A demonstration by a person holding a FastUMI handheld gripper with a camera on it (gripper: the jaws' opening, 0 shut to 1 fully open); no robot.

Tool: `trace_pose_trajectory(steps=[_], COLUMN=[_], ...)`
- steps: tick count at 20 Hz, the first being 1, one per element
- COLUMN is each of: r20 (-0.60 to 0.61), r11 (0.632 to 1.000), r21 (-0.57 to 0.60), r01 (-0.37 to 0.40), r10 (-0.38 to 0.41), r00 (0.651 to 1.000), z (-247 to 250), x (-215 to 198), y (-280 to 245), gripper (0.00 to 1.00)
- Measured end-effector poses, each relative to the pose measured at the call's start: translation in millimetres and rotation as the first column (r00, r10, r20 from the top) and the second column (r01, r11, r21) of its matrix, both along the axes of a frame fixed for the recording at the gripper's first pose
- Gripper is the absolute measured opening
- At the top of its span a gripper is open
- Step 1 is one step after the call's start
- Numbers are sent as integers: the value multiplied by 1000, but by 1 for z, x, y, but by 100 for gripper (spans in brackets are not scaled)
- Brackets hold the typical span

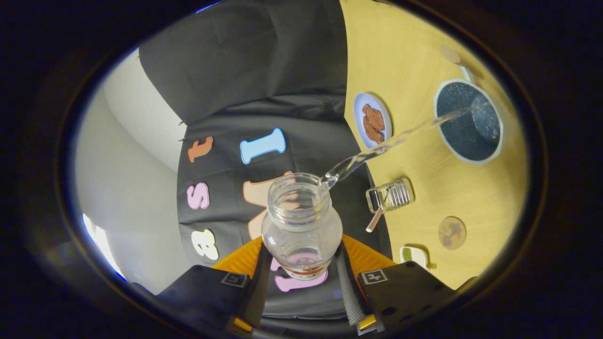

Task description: Take the bottle from table, then pour the juice into the cup, finally place the bottle on the coaster

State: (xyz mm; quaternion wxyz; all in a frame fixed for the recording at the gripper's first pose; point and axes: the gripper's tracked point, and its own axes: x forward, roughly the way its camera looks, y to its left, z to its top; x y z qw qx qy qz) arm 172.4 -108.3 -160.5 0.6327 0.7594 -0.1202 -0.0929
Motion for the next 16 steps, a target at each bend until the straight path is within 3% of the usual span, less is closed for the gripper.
trace_pose_trajectory(steps=[16], r20=[35], r11=[998], r21=[56], r01=[28], r10=[-30], r00=[999], z=[8], x=[9], y=[2], gripper=[71])
